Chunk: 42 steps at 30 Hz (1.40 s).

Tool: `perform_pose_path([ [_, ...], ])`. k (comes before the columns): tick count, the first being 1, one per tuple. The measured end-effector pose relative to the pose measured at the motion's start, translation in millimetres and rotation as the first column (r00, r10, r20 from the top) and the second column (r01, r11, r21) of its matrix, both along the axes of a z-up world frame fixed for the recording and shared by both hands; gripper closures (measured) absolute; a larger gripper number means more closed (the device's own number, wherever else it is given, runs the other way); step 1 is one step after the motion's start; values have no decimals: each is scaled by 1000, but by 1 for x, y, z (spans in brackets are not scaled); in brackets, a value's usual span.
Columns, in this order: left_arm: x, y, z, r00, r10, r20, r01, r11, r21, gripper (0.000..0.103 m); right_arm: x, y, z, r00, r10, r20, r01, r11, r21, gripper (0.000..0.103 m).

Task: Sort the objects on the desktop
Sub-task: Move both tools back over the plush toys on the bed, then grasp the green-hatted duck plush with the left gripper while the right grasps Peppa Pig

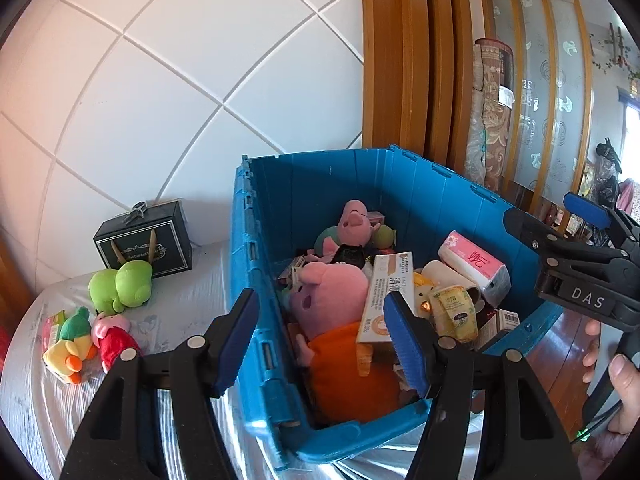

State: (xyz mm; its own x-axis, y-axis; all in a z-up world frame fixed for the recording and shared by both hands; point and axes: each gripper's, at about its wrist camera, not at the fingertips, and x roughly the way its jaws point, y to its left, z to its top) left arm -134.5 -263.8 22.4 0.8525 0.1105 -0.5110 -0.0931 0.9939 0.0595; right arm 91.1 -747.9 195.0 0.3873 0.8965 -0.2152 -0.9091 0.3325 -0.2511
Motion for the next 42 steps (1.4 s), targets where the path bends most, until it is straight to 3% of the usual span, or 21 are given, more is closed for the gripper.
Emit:
perform_pose_path([
  [10, -54, 95, -2, 990, 143, 17, -142, 989, -46, 39, -87, 9, 6, 981, 195, 7, -195, 978, 77, 0],
  [17, -104, 190, -14, 950, 312, -31, -313, 946, -85, 39, -184, 32, 3, 942, 334, 33, -336, 937, 95, 0],
  [24, -154, 287, -42, 876, 464, -133, -477, 874, -93, 39, -280, 88, -34, 916, 401, 33, -400, 916, -29, 0],
  [32, -191, 374, -90, 775, 583, -246, -614, 787, -69, 39, -334, 167, -100, 918, 391, -58, -393, 889, -236, 0],
  [38, -181, 430, -116, 716, 602, -354, -653, 757, -32, 39, -343, 222, -141, 939, 335, -84, -340, 855, -391, 0],
  [42, -151, 460, -119, 716, 584, -383, -643, 765, -36, 39, -342, 265, -166, 948, 294, -119, -314, 815, -488, 0],
])
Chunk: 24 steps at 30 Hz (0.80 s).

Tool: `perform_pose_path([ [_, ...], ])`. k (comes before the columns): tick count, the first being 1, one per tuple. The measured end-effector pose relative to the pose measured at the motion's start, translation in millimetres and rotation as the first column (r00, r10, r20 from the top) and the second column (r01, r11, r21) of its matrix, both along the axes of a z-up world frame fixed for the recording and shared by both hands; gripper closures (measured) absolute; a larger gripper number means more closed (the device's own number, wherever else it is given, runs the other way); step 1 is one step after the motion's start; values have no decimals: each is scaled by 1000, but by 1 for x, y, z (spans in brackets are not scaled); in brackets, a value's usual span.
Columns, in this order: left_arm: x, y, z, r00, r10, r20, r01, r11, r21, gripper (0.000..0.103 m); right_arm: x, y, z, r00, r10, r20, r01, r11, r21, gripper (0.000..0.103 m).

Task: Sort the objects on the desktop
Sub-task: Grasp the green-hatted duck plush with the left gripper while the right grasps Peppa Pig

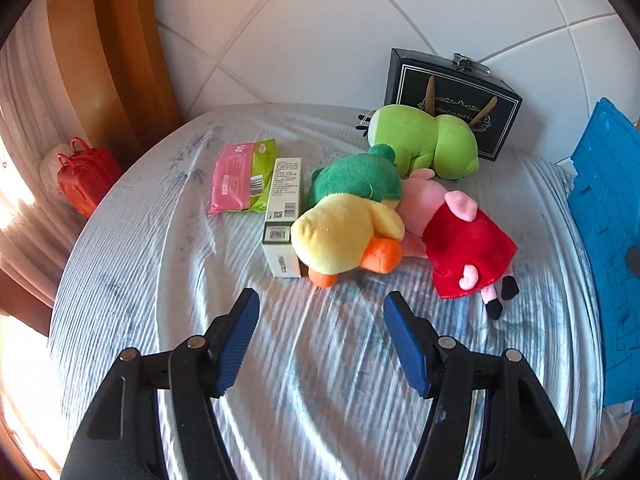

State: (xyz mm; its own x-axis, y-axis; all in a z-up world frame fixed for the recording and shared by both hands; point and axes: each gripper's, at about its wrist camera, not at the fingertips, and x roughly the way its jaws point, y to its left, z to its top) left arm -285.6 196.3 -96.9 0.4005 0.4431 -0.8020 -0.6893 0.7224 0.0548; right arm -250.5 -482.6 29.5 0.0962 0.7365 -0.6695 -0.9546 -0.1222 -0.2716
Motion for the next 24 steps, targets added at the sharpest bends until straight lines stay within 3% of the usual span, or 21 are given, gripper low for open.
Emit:
perform_pose_path([
  [5, 61, 26, -10, 996, -58, -73, 57, 998, -10, 39, -13, 53, -27, 1000, 11, 20, -9, 993, -120, 0],
  [11, 126, 57, -53, 962, -87, -259, 71, 995, -71, 39, -33, 107, -56, 999, 21, 40, -12, 974, -228, 0],
  [14, 144, 60, -68, 943, -130, -305, 108, 990, -89, 35, -42, 128, -76, 999, 35, 33, -24, 956, -291, 0],
  [18, 162, 65, -88, 906, -115, -408, 114, 993, -25, 29, -51, 151, -102, 999, 41, 29, -28, 931, -364, 0],
  [24, 163, 74, -102, 896, -134, -425, 118, 991, -64, 24, -50, 171, -125, 1000, 10, 19, -1, 904, -429, 0],
])
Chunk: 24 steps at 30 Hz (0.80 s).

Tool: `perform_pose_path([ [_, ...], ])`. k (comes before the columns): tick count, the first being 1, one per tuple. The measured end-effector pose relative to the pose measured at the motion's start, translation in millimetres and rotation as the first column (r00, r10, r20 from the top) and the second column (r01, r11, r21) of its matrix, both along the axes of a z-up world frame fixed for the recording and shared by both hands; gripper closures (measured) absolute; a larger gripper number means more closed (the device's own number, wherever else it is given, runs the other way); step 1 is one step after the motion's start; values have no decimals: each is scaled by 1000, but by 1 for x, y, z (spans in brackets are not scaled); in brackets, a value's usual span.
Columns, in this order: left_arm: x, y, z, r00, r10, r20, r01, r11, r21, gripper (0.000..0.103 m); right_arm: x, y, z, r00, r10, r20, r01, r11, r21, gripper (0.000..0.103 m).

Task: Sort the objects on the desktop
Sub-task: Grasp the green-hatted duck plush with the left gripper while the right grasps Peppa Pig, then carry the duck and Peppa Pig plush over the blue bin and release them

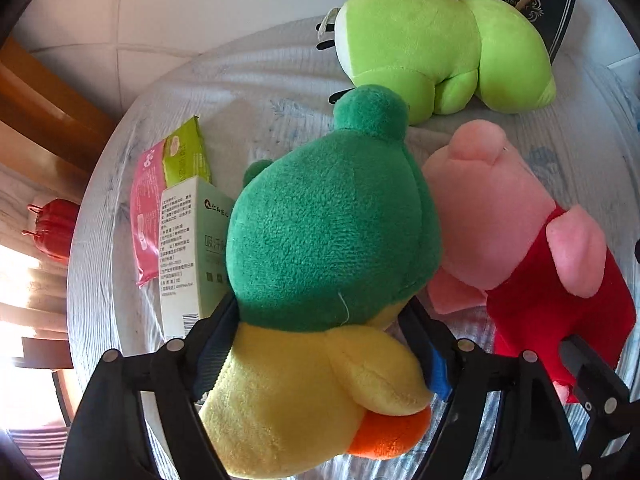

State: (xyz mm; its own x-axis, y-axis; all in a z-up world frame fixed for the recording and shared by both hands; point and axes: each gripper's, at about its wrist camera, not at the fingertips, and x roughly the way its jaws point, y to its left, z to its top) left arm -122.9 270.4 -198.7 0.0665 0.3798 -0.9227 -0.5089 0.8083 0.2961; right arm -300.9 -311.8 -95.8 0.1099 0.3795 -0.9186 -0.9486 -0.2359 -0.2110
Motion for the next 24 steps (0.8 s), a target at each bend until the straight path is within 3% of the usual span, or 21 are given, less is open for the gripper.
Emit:
perform_pose_path([
  [6, 13, 15, -22, 996, 14, -82, -15, 1000, -5, 19, -1, 17, -19, 997, -65, -48, 62, 997, -55, 0],
  [7, 12, 15, -22, 997, 15, -77, -15, 1000, -5, 19, -1, 17, -23, 980, -196, -40, 194, 980, -54, 0],
  [13, 5, 12, -15, 999, -6, -32, 7, 1000, 13, 27, -4, 23, -36, 982, -185, -24, 183, 980, -72, 1],
  [14, 5, 10, -14, 999, -15, -30, 16, 1000, 20, 29, -5, 21, -36, 982, -186, -30, 184, 981, -66, 13],
  [17, -2, 5, -10, 999, -33, -12, 34, 999, 31, 33, -10, 11, -28, 986, -167, -18, 166, 985, -44, 22],
  [24, -31, -18, 24, 994, -48, 98, 41, 997, 68, 34, -11, -28, 3, 989, -146, -7, 146, 989, 35, 24],
])
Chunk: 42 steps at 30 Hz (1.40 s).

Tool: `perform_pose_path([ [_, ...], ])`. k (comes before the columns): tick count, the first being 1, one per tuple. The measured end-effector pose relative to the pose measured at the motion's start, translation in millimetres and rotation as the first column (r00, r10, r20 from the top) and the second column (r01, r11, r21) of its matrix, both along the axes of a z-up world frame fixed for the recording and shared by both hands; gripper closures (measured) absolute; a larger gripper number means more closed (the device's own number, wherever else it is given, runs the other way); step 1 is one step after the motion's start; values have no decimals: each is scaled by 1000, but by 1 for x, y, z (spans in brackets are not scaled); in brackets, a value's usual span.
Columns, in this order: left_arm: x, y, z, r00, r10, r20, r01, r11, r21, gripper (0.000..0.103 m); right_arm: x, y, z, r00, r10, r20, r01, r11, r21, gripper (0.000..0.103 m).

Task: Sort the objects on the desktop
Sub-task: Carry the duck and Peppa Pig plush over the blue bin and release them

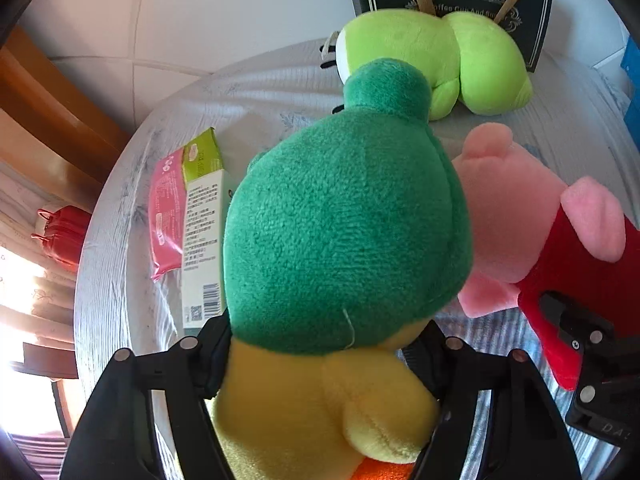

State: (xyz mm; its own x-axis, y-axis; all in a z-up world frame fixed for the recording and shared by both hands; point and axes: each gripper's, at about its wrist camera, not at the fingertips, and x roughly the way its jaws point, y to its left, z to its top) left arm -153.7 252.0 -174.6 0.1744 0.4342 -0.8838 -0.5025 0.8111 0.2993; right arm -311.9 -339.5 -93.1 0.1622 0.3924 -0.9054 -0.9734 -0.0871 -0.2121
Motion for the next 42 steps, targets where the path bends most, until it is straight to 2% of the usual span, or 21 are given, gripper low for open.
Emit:
perform_pose_path([
  [5, -29, -23, 37, 991, 13, 130, -17, 1000, 27, 34, -4, -30, 31, 1000, 9, 25, -11, 996, 93, 25],
  [11, -65, -54, 79, 964, 11, 264, -23, 999, 42, 34, -19, -74, 78, 1000, 18, 25, -24, 968, 249, 25],
  [17, -91, -89, 128, 928, -24, 371, -5, 997, 75, 34, -33, -128, 141, 999, 24, 39, -37, 920, 389, 24],
  [25, -101, -146, 183, 879, -106, 465, 49, 990, 132, 34, -27, -202, 219, 999, -11, 51, -20, 828, 561, 24],
  [34, -85, -234, 231, 811, -214, 545, 137, 974, 180, 33, 18, -289, 302, 993, -87, 79, 9, 727, 687, 24],
  [42, -41, -333, 264, 744, -302, 596, 221, 953, 207, 33, 103, -340, 360, 980, -183, 74, 66, 655, 753, 24],
])
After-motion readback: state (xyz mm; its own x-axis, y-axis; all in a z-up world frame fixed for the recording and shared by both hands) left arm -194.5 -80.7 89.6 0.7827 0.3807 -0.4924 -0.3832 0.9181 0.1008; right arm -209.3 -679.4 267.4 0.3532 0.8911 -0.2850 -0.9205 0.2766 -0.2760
